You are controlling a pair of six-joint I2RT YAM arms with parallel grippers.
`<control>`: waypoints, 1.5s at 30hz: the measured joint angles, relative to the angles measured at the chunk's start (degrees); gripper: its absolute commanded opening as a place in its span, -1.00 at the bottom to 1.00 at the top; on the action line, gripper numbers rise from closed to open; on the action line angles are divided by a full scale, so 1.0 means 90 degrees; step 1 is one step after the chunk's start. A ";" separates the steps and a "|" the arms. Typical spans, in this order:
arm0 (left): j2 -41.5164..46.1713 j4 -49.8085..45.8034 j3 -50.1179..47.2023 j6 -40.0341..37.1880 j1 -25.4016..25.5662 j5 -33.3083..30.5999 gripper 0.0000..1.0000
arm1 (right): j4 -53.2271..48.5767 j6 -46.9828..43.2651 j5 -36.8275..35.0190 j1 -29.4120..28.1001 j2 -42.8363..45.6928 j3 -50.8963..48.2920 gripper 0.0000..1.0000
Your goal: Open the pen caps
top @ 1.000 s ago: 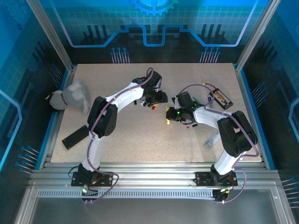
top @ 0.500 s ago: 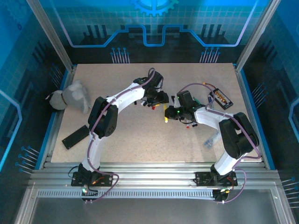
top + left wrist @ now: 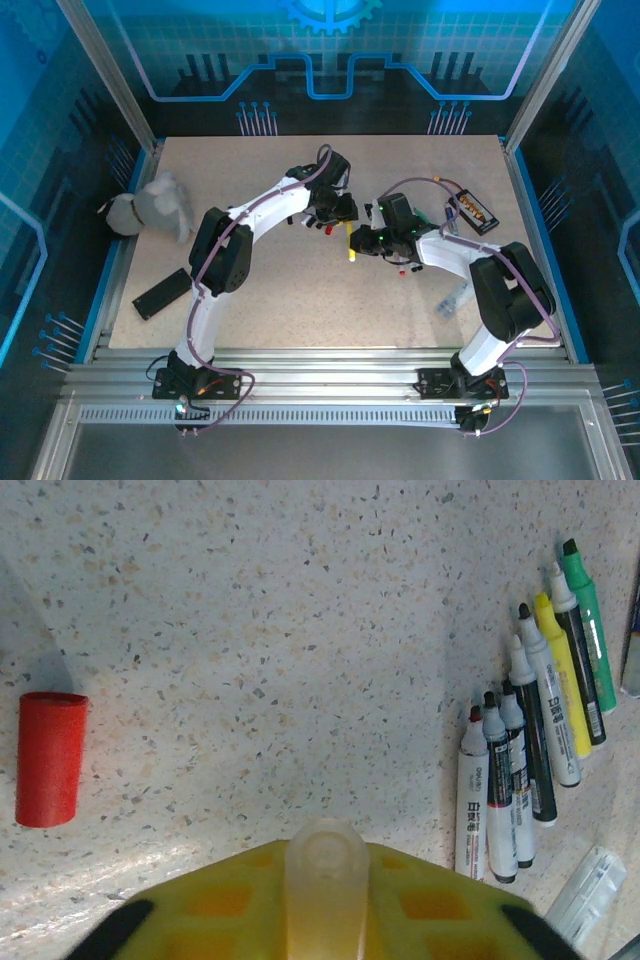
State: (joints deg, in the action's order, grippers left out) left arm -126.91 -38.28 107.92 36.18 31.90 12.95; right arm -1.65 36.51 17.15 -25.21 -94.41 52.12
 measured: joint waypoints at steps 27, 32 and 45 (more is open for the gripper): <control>-0.0002 -0.0039 0.0041 -0.0022 -0.0049 0.0100 -1.00 | 0.0070 0.0041 -0.0017 -0.0097 -0.0204 0.0044 -1.00; -0.0034 -0.0199 0.0160 -0.0015 -0.0092 0.0095 -1.00 | 0.0223 0.0090 0.0119 -0.0112 -0.0185 -0.0068 -1.00; -0.0753 -0.0600 0.1885 -0.0029 -0.0308 0.0134 -1.00 | -0.1287 0.0253 0.0549 -0.0806 0.1678 -0.1416 -1.00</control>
State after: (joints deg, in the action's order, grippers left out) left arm -133.69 -43.68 124.88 35.92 29.12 14.15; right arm -13.23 38.79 22.09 -32.47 -79.31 39.38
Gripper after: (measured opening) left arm 0.102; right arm 0.146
